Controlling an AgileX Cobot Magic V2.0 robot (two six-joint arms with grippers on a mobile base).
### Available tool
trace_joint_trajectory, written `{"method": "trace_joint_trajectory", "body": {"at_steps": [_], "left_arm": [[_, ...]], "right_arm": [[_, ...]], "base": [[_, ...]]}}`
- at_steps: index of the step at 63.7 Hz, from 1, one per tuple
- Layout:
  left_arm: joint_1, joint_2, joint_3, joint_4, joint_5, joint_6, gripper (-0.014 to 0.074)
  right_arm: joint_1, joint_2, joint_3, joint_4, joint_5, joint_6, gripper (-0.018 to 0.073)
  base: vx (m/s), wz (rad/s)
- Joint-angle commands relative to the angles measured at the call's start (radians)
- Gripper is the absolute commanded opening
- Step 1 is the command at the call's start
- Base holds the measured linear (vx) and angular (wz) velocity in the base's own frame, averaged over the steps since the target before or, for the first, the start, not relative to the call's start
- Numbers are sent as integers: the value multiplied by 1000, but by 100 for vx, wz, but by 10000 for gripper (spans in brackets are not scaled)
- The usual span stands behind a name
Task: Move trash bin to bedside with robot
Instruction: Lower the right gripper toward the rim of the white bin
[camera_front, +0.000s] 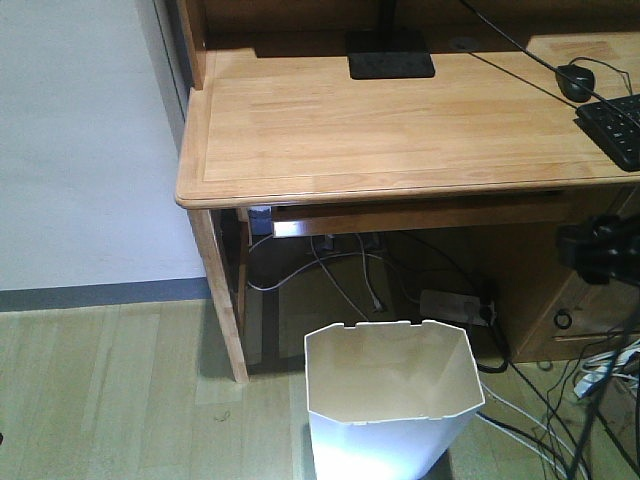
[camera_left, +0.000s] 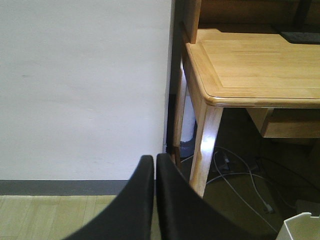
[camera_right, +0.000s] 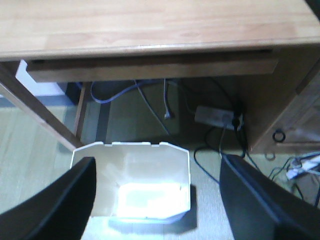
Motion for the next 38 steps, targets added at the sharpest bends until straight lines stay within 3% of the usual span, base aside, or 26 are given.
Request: {"method": "trace_joint_trajectory", "body": {"at_steps": [1,24,38], "left_arm": [[-3,-14,3,-2,-66,-4,-6],[-3,-14,3,-2,-66,-4,-6],[-3,-14,3,-2,-66,-4,-6]], "right_arm": [[-2,86,-85,14,-28,1,511],[-5,459,-186,23,-22,-1,511],[-5,678,-229,23,-21,-71,511]], "base": [[0,0],[0,0],[0,0]]}}
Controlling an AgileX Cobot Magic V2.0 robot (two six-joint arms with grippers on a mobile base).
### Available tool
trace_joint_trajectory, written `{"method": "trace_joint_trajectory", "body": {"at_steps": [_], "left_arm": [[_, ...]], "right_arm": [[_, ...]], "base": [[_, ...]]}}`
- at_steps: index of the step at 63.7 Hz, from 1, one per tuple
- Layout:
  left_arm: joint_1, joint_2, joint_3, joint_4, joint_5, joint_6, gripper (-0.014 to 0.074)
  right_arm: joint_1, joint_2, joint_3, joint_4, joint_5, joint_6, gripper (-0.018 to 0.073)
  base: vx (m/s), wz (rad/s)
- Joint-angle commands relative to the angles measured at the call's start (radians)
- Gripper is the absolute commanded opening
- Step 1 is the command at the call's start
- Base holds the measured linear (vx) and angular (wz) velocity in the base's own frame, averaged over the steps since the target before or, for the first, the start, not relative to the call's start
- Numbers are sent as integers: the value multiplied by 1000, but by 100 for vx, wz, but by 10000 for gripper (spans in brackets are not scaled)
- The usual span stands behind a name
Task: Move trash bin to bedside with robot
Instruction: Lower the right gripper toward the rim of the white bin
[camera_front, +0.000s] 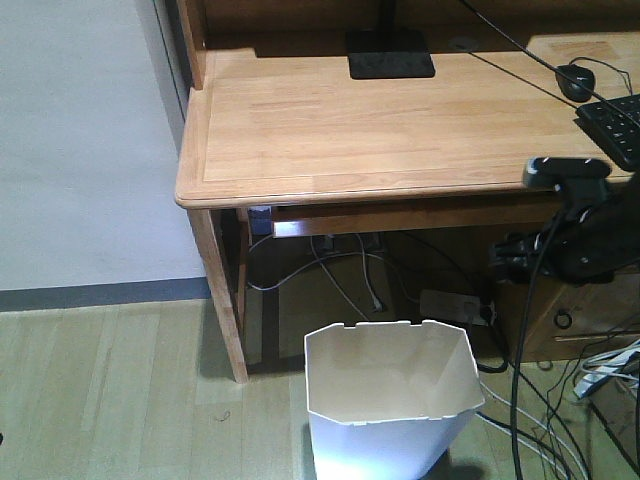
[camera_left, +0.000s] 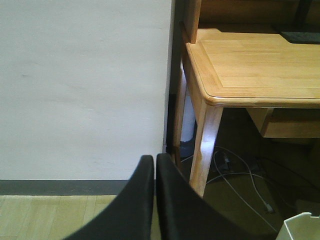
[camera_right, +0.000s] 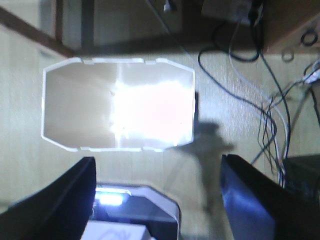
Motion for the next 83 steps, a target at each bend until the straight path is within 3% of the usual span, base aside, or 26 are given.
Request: {"method": "trace_joint_trajectory", "body": {"at_steps": [1,11,24,45,83], "left_arm": [[-3,-14,3,-2,-66,-4,-6],[-3,-14,3,-2,-66,-4,-6],[-3,-14,3,-2,-66,-4,-6],[-3,-14,3,-2,-66,-4,-6],[-3,-14,3,-2,-66,-4,-6]], "right_arm": [[-5,55,-44,6,-39,-35,511],[-9,201,-89,6,-77,-62,511],[-96,373,-165,59,-89,-95,511],[-114,609,-249,99,-199,-324,512],[-114,943,-437,115,-306,-356,571]], "base": [[0,0],[0,0],[0,0],[0,0],[0,0]]}}
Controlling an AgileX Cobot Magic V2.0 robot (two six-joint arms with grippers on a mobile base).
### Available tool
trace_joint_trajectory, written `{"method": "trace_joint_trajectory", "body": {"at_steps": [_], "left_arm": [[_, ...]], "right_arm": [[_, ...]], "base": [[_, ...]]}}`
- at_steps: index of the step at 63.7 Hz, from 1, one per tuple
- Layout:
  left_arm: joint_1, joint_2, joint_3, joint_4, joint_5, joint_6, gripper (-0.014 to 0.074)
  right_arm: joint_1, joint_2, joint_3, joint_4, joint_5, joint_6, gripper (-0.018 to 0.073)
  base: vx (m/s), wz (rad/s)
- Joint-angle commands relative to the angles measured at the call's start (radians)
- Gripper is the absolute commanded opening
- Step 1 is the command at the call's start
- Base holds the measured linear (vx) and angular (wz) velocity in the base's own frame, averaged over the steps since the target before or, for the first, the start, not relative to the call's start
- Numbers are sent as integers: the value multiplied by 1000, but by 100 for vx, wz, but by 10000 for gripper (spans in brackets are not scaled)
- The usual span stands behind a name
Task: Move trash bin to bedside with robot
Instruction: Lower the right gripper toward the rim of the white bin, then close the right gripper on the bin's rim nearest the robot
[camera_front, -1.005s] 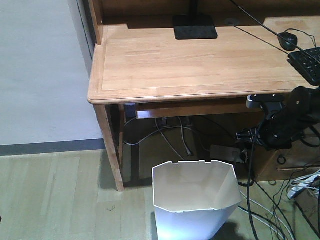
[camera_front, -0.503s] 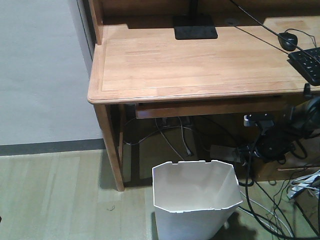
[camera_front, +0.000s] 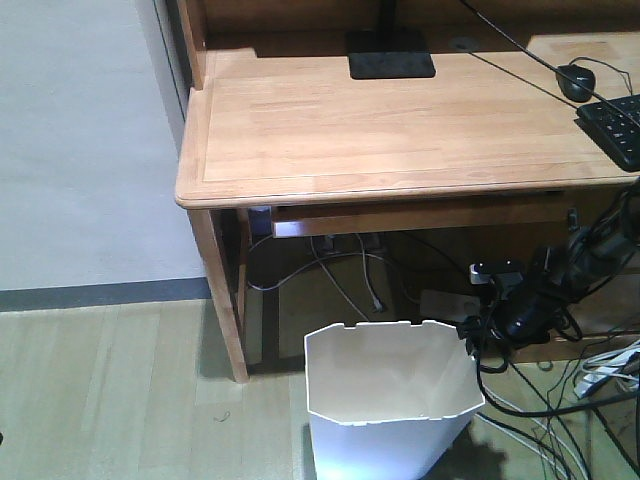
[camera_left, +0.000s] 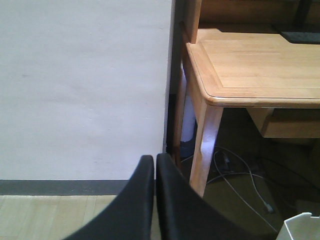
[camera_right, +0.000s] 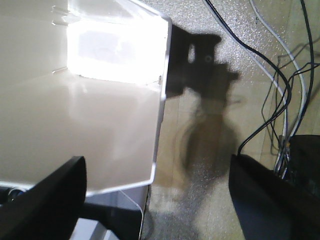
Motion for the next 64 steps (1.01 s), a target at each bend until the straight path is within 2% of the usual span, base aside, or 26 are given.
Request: {"method": "trace_joint_trajectory", "body": {"at_steps": [1,12,45,56,64], "left_arm": [[-3,-14,3,-2,-66,-4,-6],[-3,-14,3,-2,-66,-4,-6],[-3,-14,3,-2,-66,-4,-6],[-3,-14,3,-2,-66,-4,-6],[-3,-14,3,-2,-66,-4,-6]], "right_arm": [[-2,-19,-32,3,-51,-13,571],[-2,53,-88,3,-62,-16,571],[-2,299,-368,25,91,-16,553],[-2,376,-458,24,169,-16,444],[-2,428,-513,26,223,-5,258]], "base": [[0,0],[0,0],[0,0],[0,0],[0,0]]}}
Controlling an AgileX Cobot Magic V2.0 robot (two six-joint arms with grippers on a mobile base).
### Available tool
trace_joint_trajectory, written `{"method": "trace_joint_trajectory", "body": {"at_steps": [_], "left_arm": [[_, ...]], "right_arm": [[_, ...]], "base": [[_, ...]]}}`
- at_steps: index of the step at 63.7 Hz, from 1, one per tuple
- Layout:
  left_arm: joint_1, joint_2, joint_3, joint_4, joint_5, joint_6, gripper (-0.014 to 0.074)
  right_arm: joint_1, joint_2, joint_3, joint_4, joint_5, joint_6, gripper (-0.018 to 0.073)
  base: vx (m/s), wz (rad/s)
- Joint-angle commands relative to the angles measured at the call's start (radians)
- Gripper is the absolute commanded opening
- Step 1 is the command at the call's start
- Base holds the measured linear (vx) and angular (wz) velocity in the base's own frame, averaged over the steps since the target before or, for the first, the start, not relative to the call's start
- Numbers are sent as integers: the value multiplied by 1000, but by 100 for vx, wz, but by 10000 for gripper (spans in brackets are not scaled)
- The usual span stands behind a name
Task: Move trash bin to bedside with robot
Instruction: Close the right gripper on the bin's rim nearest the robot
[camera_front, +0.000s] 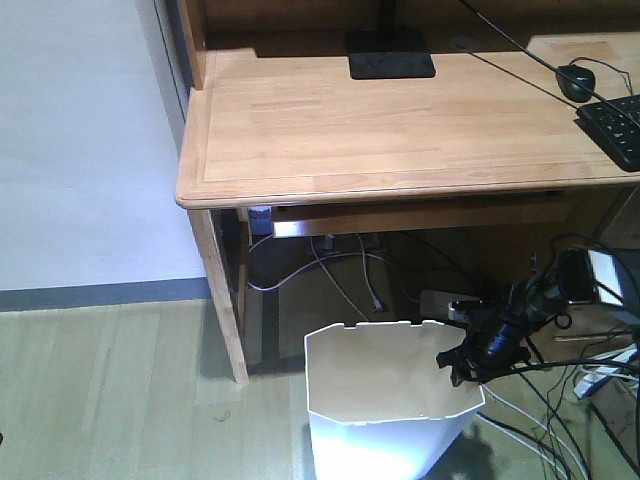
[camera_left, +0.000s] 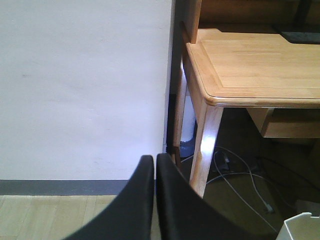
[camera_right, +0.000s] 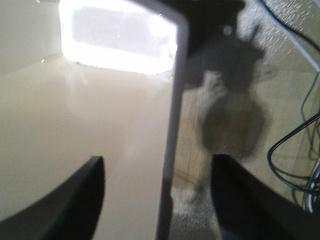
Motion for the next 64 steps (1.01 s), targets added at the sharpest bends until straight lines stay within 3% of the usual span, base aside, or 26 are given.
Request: {"method": "trace_joint_trajectory", "body": {"at_steps": [1,10,20,39,48,53,64], "left_arm": [[-3,-14,3,-2,-66,-4,-6],[-3,-14,3,-2,-66,-4,-6],[-3,-14,3,-2,-66,-4,-6],[-3,-14,3,-2,-66,-4,-6],[-3,-14,3,-2,-66,-4,-6],[-3,-14,3,-2,-66,-4,-6],[-3,-14,3,-2,-66,-4,-6]], "right_arm": [[-2,-25,-54,8,64,7,230],[-3,-11,-94,50,102,0,-17],[-7,-31,-94,163,123,-128,-11],[-26,-168,130,677,45,-642,-6],[-66,-245,263,863,82,-855,-6],[-95,-297,335,915,101,-935,-6],[-131,-408,485,909,96,-1014,-5]], "base": [[0,0],[0,0],[0,0],[0,0],[0,0],[0,0],[0,0]]}}
